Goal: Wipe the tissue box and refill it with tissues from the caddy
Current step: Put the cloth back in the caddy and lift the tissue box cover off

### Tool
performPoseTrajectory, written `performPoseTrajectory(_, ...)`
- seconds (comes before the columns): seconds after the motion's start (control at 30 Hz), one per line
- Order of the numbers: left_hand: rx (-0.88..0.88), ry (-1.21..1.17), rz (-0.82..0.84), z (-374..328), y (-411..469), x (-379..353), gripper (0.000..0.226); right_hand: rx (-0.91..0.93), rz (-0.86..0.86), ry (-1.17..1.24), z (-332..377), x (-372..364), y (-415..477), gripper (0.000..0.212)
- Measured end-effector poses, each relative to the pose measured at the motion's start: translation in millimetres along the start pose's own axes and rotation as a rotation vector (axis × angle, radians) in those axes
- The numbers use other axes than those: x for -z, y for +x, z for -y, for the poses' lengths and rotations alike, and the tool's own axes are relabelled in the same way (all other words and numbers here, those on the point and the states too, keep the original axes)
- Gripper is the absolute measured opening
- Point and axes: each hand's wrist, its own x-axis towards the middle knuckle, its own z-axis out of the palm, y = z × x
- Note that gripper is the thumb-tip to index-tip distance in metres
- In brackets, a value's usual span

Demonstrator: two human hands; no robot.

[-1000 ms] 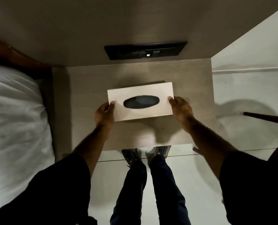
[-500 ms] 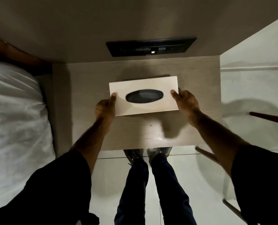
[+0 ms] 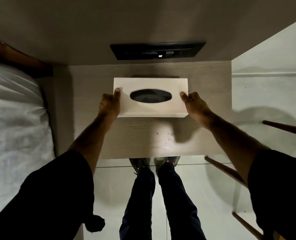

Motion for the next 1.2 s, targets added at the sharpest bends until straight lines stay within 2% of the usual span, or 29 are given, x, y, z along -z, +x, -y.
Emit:
performPoseTrajectory(0.07, -0.034, 0.008, 0.030, -1.0, -8.3, 6.6, 0.060, 0.031, 0.043, 0.003, 0.9, 5.7, -6.7, 0.045)
performPoseTrajectory(0.13, -0.113, 0.014, 0.040, 3.6, -21.1, 15.4, 0.054, 0.137, 0.018, 0.040, -1.2, 9.4, -21.5, 0.034)
performPoseTrajectory(0.2, -0.189, -0.029, 0.049, 13.5, -36.4, 26.3, 0.044, 0.269, -0.055, 0.230, -3.7, 11.9, -44.2, 0.018)
performPoseTrajectory(0.23, -0.211, -0.076, 0.084, 20.2, -46.3, 32.4, 0.037, 0.284, -0.069, 0.372, -7.3, 12.3, -55.9, 0.017)
performPoseTrajectory(0.3, -0.218, -0.263, 0.194, 37.6, -71.9, 43.6, 0.025, 0.182, -0.023, 0.641, -20.0, 11.9, -81.2, 0.035)
performPoseTrajectory(0.37, -0.187, -0.465, 0.238, 61.5, -97.9, 48.4, 0.024, 0.061, 0.055, 0.852, -40.2, 6.3, -103.5, 0.051)
performPoseTrajectory(0.4, -0.159, -0.508, 0.224, 74.6, -108.4, 48.9, 0.028, 0.023, 0.084, 0.929, -51.5, 2.2, -113.8, 0.055)
performPoseTrajectory(0.47, -0.129, -0.445, 0.213, 101.4, -125.4, 47.7, 0.038, -0.019, 0.124, 0.984, -69.5, -8.3, -134.2, 0.054)
performPoseTrajectory(0.6, -0.192, -0.181, 0.255, 143.6, -148.8, 39.9, 0.044, -0.020, 0.066, 0.814, -103.3, -39.1, -161.0, 0.016)
performPoseTrajectory(0.73, -0.115, -0.480, 0.253, 156.6, -154.5, 22.4, 0.034, 0.021, 0.006, 0.693, -125.1, -61.1, -163.3, 0.007)
performPoseTrajectory(0.83, -0.079, -0.564, 0.202, 155.9, -146.6, 13.0, 0.029, 0.052, -0.047, 0.536, -134.4, -71.9, -152.0, 0.002)
performPoseTrajectory(1.03, -0.014, -0.529, 0.155, 149.0, -117.0, 4.0, 0.029, 0.117, -0.153, 0.259, -127.2, -72.9, -135.1, 0.027)
performPoseTrajectory(1.2, 0.053, -0.400, 0.167, 145.0, -109.0, 3.6, 0.025, 0.140, -0.157, 0.186, -107.8, -66.9, -129.4, 0.037)
